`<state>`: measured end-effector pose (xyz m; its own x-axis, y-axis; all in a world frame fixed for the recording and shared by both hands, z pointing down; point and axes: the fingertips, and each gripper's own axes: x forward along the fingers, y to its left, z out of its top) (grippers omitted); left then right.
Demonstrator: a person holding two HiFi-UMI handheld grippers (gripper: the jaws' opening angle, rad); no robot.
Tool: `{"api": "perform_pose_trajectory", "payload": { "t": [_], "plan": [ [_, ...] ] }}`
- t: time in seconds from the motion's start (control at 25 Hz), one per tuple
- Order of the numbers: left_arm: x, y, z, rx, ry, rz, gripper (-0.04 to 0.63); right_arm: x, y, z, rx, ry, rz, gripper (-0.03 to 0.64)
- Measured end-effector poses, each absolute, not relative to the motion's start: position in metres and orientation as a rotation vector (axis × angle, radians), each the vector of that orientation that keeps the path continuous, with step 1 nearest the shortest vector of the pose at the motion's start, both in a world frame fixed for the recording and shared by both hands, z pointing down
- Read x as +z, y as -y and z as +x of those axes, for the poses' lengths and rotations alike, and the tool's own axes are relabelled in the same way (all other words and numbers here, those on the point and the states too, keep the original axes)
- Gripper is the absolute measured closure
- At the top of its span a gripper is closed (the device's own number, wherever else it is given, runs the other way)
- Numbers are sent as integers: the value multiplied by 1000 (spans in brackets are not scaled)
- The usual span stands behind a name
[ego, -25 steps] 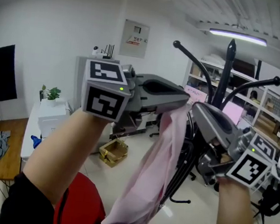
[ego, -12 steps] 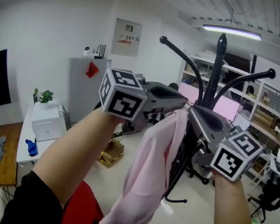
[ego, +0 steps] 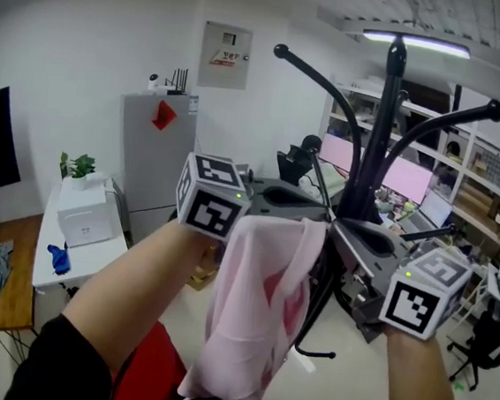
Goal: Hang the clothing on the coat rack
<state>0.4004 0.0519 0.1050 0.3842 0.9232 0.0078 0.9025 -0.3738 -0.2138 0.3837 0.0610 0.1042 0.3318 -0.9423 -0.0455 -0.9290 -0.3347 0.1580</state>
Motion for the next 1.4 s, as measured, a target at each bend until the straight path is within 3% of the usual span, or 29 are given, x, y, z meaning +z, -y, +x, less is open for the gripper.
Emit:
{"api": "perform_pose_trajectory", "payload": {
  "t": [0.52,1.4],
  "plan": [
    [154,-32,388,123,1786,-2645,589,135,-53,381,143,1846,2482,595],
    [173,59,341,406,1385,-2995,569,103,-80,320,-322,1820,2466,594]
  ]
}}
